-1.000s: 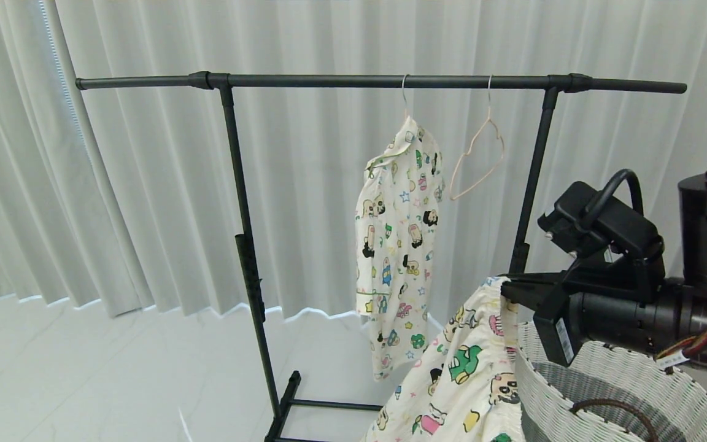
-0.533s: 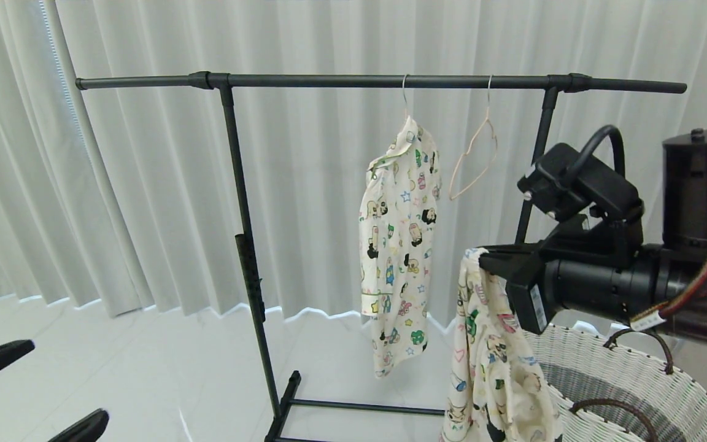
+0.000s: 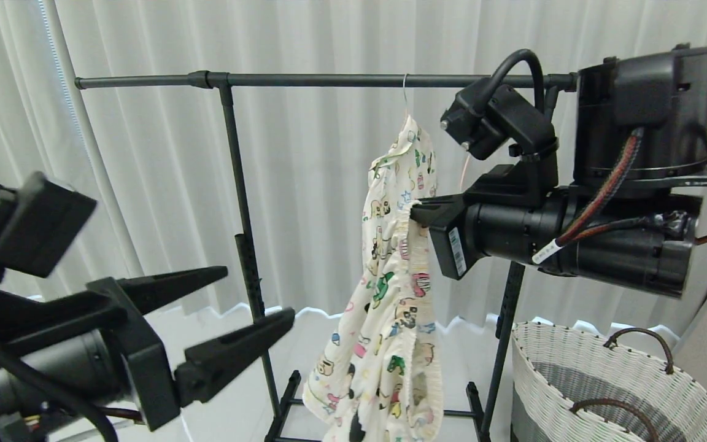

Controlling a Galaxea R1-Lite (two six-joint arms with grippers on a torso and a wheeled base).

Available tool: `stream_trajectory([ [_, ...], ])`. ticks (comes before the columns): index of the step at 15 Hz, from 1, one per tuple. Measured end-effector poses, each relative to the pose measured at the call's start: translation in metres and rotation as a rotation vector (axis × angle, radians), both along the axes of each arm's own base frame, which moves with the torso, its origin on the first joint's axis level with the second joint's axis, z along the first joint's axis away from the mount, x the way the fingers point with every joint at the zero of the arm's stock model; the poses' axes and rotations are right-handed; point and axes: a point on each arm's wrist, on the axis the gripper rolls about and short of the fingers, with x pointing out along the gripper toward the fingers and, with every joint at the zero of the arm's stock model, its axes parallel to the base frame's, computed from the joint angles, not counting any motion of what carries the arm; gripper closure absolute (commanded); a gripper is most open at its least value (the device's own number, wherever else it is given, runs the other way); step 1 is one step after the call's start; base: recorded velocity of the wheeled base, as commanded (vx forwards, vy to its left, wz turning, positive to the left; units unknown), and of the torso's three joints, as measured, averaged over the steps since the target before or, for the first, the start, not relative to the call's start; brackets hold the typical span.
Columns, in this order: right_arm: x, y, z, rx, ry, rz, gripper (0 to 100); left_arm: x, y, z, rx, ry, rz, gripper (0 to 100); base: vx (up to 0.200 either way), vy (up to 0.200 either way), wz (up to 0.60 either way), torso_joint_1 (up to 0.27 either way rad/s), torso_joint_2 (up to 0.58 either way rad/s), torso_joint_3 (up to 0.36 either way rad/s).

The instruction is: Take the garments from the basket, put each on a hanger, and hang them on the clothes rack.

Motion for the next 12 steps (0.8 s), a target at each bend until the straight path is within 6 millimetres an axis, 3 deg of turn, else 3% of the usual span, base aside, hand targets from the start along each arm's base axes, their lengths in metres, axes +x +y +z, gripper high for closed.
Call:
stream_trajectory([
  [3,-0.010,0.018,0.000,0.004,-0.002,0.058,100,-0.004,-0.020,-0.025,0.064,0.095,-0.061,0,0.000,0.000,0.00,0.000,0.00,0.000],
  [7,-0.016,0.025,0.001,0.007,-0.005,0.086,100,0.006,-0.048,-0.027,0.011,0.161,0.000,0,0.000,0.000,0.00,0.000,0.00,0.000],
  [12,-0.019,0.028,0.010,0.033,-0.022,0.098,100,0.017,-0.076,-0.050,0.104,0.213,0.070,0,0.000,0.000,0.00,0.000,0.00,0.000],
])
